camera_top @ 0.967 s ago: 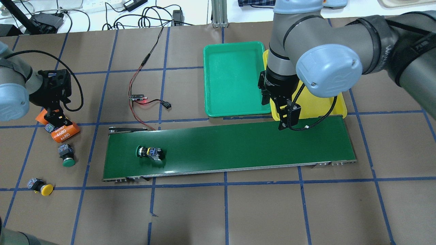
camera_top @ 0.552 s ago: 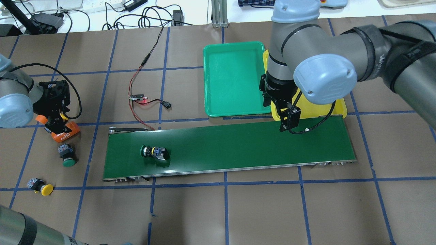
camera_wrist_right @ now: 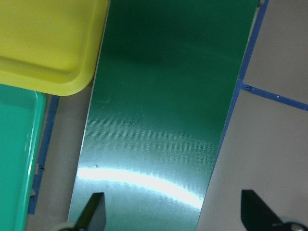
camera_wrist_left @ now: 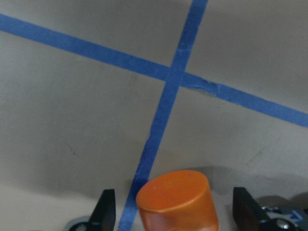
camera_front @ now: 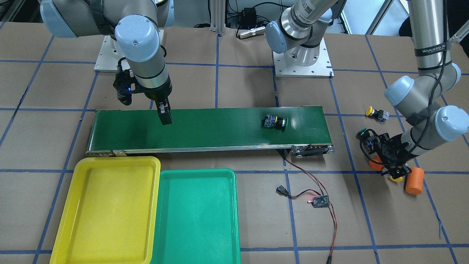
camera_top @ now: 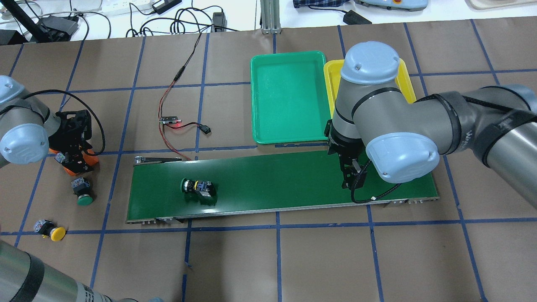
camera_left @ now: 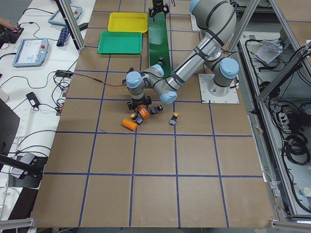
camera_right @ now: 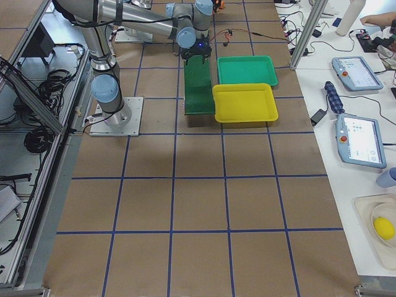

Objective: Sort buttons by color to trays
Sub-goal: 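Carry the orange cylinder onto the conveyor belt with the left gripper and release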

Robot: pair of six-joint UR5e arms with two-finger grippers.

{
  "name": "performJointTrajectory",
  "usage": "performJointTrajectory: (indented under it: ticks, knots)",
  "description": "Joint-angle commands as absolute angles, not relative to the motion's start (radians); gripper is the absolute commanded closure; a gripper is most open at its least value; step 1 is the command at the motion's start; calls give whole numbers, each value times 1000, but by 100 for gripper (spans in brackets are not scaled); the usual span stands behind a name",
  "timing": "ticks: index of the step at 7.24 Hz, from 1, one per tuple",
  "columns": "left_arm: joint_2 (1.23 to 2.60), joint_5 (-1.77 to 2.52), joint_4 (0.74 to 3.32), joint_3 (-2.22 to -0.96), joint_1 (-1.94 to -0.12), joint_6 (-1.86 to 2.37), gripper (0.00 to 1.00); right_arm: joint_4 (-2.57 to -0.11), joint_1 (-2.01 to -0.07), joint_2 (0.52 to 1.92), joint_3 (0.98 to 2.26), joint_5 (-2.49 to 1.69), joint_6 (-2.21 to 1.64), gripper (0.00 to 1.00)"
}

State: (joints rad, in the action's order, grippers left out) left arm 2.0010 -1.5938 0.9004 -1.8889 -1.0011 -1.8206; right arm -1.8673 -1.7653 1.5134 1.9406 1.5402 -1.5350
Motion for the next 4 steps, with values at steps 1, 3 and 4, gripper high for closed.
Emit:
performJointTrajectory:
  ticks: [1, 3, 4]
  knots:
    - [2002, -1604, 894, -1898, -993, -1824, 100, -1882, -1764, 1506, 1951, 1537, -1537, 0]
    - [1973, -1628, 943, -1884, -1003, -1807, 100, -1888, -1767, 1509, 1951, 1540, -1596, 0]
    - [1950, -1623, 1044, -1861, -1012, -1790, 100, -1952, -1767, 1506, 1948, 1548, -1604, 0]
